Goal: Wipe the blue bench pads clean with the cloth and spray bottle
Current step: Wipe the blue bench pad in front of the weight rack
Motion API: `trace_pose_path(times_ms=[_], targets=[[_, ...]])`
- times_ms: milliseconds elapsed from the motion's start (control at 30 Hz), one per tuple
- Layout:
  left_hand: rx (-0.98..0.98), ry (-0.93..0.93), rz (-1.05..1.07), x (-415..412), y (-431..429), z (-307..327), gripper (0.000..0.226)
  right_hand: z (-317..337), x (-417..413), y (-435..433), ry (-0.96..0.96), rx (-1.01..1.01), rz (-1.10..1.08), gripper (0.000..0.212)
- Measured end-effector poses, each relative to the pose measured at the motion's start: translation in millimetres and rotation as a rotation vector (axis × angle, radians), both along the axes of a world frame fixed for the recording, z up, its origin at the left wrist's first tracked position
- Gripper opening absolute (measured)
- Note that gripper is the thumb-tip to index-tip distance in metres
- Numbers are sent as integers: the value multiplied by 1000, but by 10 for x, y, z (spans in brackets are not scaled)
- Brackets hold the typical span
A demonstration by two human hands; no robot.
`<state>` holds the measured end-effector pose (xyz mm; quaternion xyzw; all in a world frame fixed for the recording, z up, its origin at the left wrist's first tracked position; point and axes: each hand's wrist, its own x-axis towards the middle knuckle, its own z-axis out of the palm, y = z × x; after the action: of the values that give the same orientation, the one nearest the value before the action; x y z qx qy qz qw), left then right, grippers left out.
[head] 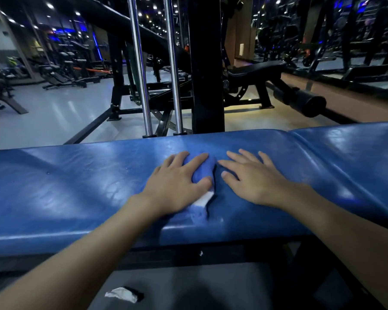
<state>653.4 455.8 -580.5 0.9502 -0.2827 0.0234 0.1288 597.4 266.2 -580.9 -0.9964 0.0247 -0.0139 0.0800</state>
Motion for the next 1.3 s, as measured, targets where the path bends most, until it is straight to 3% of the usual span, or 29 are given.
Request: trace_pose_path(times_ms=[367,633,800,933,1033,1200,1300], targets=[[-13,24,147,1578,-499,1,65,-155,63,-46,-41,19,11,53],[-31,-18,61,826,-264,-5,59,-127,27,-32,-33,27,1,53],[17,-61,-4,-74,129,-16,84,-112,19,-20,-29,7,-15,55],[53,-138,-21,-525,335,-73,83,-85,-12,-7,-9,2,-14,55],[27,-110,-10,-484,328,-57,83,-9,44,26,-14,-54,-20,52],[-44,-32,23,149,153,-43,74,52,260,159,-97,138,-24,50],[-44,-33,54,703,-7,-59,60,-91,312,183,-15,39,-1,55]])
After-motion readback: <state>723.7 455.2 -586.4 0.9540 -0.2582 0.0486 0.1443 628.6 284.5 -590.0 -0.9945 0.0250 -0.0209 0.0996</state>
